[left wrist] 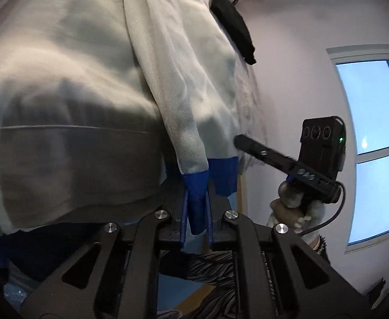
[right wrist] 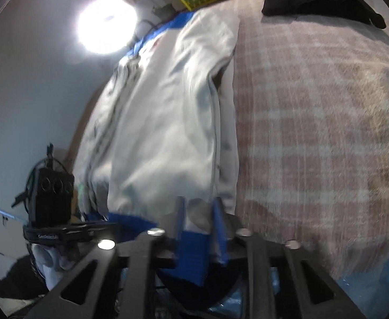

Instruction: Fold large clothes

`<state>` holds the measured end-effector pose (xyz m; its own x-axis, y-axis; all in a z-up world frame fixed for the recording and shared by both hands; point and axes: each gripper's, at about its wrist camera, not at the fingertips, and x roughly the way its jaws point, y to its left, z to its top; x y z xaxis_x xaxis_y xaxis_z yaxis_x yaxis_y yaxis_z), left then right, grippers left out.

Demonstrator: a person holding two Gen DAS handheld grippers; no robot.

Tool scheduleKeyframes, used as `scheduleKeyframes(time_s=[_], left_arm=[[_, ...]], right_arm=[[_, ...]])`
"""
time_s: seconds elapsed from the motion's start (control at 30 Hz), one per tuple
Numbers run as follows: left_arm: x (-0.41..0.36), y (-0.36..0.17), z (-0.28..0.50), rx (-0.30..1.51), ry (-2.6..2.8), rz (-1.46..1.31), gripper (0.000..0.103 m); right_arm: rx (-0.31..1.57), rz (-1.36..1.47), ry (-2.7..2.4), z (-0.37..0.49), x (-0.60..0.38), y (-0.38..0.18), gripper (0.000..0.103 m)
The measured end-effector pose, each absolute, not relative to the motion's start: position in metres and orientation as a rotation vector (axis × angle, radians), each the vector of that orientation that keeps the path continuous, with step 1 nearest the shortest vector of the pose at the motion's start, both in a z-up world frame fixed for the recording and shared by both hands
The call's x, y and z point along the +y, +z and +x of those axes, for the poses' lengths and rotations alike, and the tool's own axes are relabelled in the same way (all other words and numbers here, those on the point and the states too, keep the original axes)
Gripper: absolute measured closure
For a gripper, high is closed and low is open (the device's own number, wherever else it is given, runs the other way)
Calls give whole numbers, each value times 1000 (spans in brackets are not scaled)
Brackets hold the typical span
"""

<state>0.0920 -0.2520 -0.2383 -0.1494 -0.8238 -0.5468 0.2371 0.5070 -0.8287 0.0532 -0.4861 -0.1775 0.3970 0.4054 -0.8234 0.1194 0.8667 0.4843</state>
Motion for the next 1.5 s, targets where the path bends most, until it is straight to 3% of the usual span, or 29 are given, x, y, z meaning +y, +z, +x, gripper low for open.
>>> scheduleKeyframes(time_s=[0.03, 0.07, 0.2, 0.43, 0.53, 0.67, 0.8, 0.87, 0.93, 0.97, 1.2, 1.43, 1.5], left_arm=[[-250, -236, 93, 1425, -1032, -591, 96], [-246, -229, 93, 1393, -1082, -661, 96], [-241, -225, 94, 1329, -1096, -599, 96], [-245, -249, 80, 1382, -944, -356, 96], [-248, -228, 67, 1315, -944, -274, 96], [-237, -191, 48, 1165, -958, -204, 96], [-237, -164, 36, 1042, -933, -158, 96], [-241, -155, 30, 982, -921, -136, 84], [-245, -155, 25, 959, -911, -120, 53], [-256, -155, 21, 947, -912, -93, 52], [-333, -172, -7, 846, -918, 203, 52], [-398, -200, -22, 843, -927, 387, 49], [-410, -209, -26, 840, -922, 447, 43]], right_arm=[[1161, 510, 183, 52, -487, -177, 101], [1150, 524, 184, 50, -488, -174, 102], [1065, 623, 210, 41, -506, -160, 103], [1190, 445, 140, 48, -481, -184, 103], [1188, 412, 145, 46, -479, -173, 94], [1090, 438, 137, 36, -486, -142, 69], [939, 452, 150, 10, -498, -98, 61], [866, 454, 150, -9, -501, -80, 50], [793, 449, 130, -28, -506, -64, 38], [763, 448, 123, -35, -508, -59, 31], [561, 603, 67, -80, -555, -32, 26], [539, 720, 90, -85, -574, -34, 26], [542, 716, 103, -84, -572, -34, 26]])
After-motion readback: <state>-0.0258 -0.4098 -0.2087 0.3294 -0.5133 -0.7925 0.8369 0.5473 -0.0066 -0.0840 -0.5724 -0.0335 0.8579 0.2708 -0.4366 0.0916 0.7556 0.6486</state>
